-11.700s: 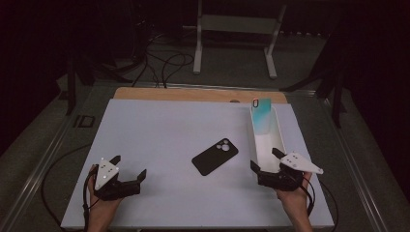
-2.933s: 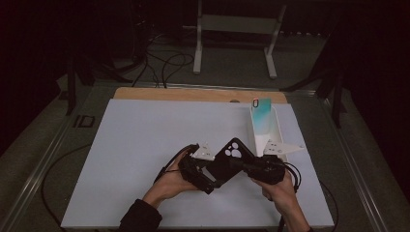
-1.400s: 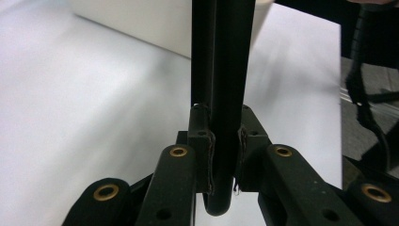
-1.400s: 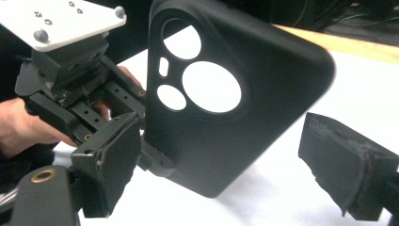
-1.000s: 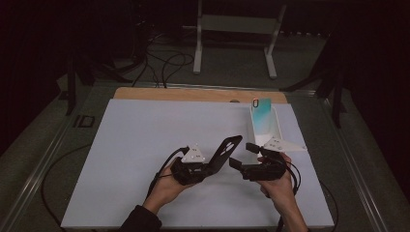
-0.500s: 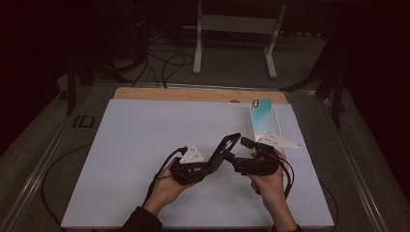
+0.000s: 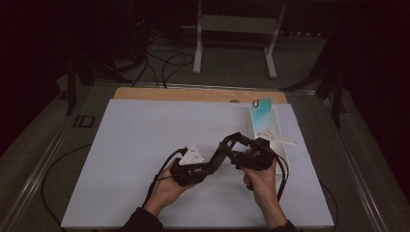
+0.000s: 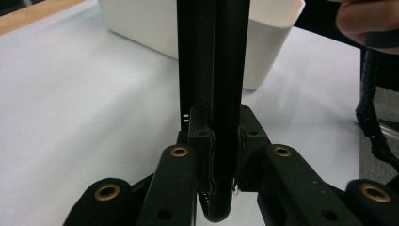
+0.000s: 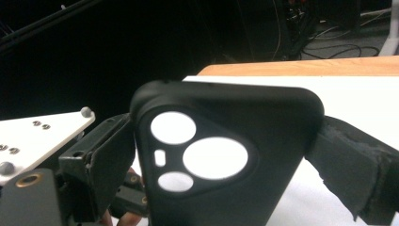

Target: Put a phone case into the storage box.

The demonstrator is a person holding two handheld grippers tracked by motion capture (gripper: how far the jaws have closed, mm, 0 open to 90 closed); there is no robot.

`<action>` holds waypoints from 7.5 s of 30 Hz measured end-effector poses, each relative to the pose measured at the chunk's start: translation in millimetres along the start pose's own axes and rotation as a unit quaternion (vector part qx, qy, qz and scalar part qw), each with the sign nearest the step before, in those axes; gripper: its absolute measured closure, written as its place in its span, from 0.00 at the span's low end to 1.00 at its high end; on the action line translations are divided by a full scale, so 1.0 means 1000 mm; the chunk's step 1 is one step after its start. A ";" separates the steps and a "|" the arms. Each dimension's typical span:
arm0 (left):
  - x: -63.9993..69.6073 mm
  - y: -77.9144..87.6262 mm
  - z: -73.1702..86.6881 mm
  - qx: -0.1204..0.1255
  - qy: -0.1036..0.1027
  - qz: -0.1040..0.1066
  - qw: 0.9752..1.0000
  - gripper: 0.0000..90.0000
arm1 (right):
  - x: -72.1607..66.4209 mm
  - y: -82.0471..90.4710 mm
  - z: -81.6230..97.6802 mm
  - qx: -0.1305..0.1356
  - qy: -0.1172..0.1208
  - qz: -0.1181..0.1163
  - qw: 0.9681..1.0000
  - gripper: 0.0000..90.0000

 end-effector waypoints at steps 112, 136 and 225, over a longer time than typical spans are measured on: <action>-0.064 0.141 0.104 0.098 0.087 -0.285 0.950 0.00 | 0.036 0.009 -0.074 0.037 0.080 0.117 0.989 0.16; -0.065 0.141 0.103 0.099 0.089 -0.287 0.949 0.00 | 0.080 0.005 -0.112 0.056 0.074 0.190 0.977 0.16; -0.062 0.141 0.105 0.106 0.096 -0.282 0.949 0.01 | 0.209 -0.068 -0.068 -0.052 0.071 0.368 0.926 0.15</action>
Point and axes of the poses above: each handheld gripper's, and its own axes: y roughly backward along the jaws, z roughly out of its underside, x roughly to its right, the point moved 9 cm from there along -y, roughly forward along the jaws, and after that the axes turned 10 degrees about z, right-handed, at the moved point
